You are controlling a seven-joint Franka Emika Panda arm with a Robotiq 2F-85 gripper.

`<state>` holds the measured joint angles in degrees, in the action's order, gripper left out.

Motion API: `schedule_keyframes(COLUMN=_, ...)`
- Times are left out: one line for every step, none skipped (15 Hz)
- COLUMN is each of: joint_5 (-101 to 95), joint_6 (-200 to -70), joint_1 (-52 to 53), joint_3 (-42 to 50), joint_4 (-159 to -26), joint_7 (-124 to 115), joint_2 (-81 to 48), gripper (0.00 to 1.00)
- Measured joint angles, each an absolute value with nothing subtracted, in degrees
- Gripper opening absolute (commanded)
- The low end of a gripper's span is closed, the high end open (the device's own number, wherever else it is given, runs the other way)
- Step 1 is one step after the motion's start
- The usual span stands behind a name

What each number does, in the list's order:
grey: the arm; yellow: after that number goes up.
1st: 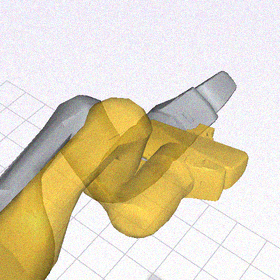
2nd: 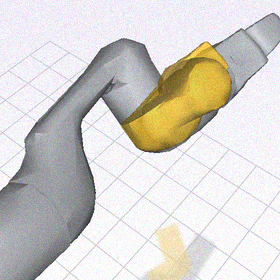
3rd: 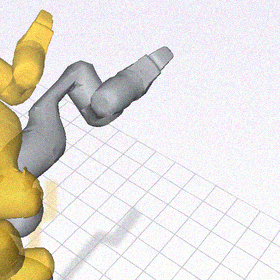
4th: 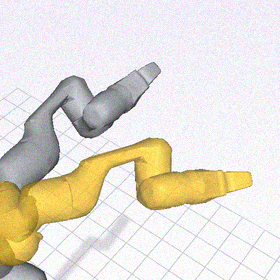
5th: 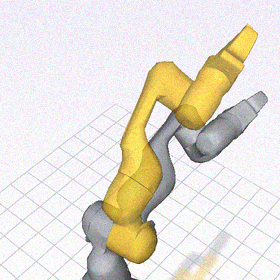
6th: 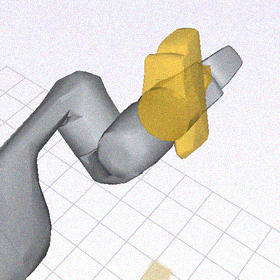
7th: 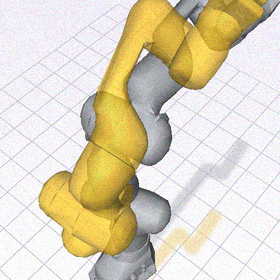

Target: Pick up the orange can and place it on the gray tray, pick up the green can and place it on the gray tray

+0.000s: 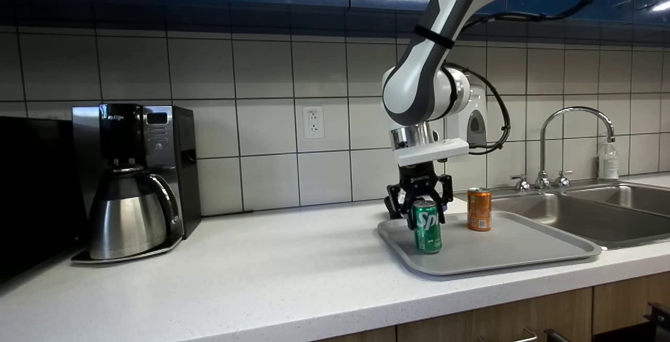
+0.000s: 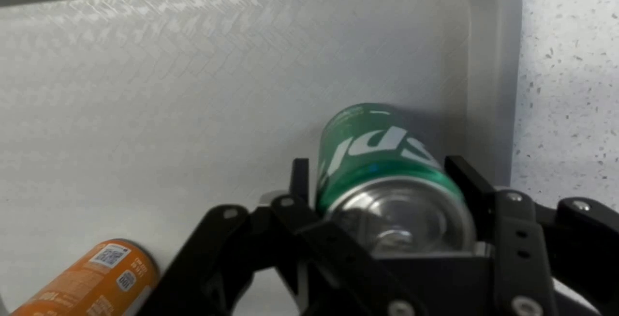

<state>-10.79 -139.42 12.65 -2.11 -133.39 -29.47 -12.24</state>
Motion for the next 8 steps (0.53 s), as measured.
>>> schedule_keyframes(joint_5=-10.66, joint_6=-139.42, joint_1=12.65, joint_3=-2.11, joint_4=-133.31, joint_7=-29.50, joint_2=-12.12, gripper=1.00)
schedule_keyframes(joint_5=-10.53, joint_6=-139.42, joint_1=12.65, joint_3=-2.12, joint_4=-133.26, joint_7=-29.51, joint_2=-11.90, gripper=1.00)
schedule_keyframes(joint_5=-10.51, joint_6=-139.43, joint_1=12.67, joint_3=-2.15, joint_4=-133.24, joint_7=-29.57, joint_2=-11.54, gripper=1.00)
schedule_keyframes(joint_5=-10.52, joint_6=-139.43, joint_1=12.73, joint_3=-2.24, joint_4=-133.25, joint_7=-29.60, joint_2=-10.94, gripper=1.00)
schedule_keyframes(joint_5=-10.52, joint_6=-139.43, joint_1=12.79, joint_3=-2.38, joint_4=-133.30, joint_7=-29.61, joint_2=-10.20, gripper=1.00)
schedule_keyframes(joint_5=-10.52, joint_6=-139.41, joint_1=12.88, joint_3=-2.54, joint_4=-133.38, joint_7=-29.61, joint_2=-9.30, gripper=1.00)
schedule_keyframes(joint_5=-10.62, joint_6=-139.37, joint_1=12.98, joint_3=-2.67, joint_4=-133.49, joint_7=-29.61, joint_2=-8.36, gripper=1.00)
schedule_keyframes(joint_5=-10.74, joint_6=-139.29, joint_1=13.04, joint_3=-2.85, joint_4=-133.61, joint_7=-29.61, joint_2=-7.37, gripper=1.00)
